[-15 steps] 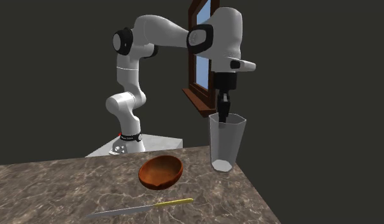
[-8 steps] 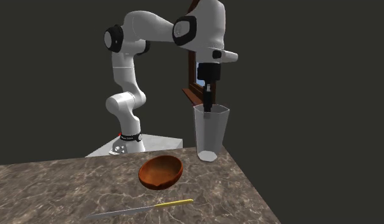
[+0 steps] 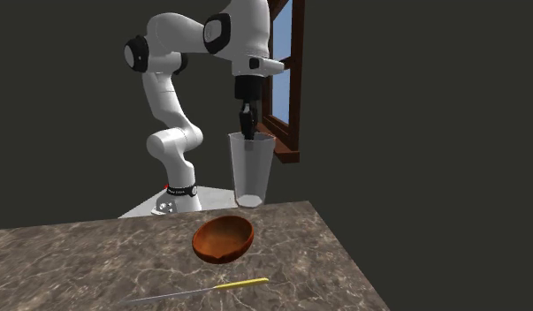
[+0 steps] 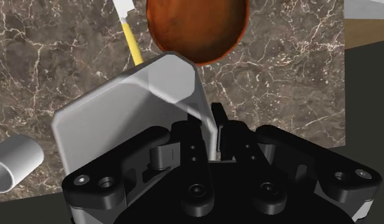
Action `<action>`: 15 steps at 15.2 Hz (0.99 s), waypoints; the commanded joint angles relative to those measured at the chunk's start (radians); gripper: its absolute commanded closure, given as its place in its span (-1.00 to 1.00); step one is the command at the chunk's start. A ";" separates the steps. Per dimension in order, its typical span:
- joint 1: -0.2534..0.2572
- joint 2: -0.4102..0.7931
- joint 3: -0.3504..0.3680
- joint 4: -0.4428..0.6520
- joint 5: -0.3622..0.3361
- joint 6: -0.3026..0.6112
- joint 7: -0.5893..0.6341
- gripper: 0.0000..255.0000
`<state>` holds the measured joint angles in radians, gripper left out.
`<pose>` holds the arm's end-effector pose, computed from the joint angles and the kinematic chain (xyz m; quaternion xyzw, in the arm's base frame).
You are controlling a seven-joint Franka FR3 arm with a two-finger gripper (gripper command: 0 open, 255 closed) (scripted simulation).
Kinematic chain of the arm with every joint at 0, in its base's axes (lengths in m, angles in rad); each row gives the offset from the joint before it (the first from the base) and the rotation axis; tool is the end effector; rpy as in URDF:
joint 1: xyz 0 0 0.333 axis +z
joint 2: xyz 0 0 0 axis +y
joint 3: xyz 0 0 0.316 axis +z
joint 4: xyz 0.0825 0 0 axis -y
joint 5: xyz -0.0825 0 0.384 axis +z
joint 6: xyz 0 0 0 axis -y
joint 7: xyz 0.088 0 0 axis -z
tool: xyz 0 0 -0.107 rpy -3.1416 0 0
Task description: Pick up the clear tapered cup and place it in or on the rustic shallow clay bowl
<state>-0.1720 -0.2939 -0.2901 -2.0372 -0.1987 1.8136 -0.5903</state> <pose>0.4149 -0.2405 0.5680 0.9940 0.0895 -0.0016 0.0632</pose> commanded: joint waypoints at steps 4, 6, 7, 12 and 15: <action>-0.032 -0.193 0.001 -0.127 -0.049 -0.059 -0.017 1.00; -0.041 -0.233 0.000 -0.162 -0.059 -0.062 -0.021 1.00; -0.042 -0.234 -0.001 -0.176 -0.060 -0.049 -0.020 1.00; -0.046 -0.237 -0.009 -0.245 -0.068 0.016 -0.011 1.00; -0.048 -0.236 -0.014 -0.284 -0.073 0.056 -0.006 1.00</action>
<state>-0.2187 -0.5291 -0.3024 -2.3074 -0.2698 1.8555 -0.5984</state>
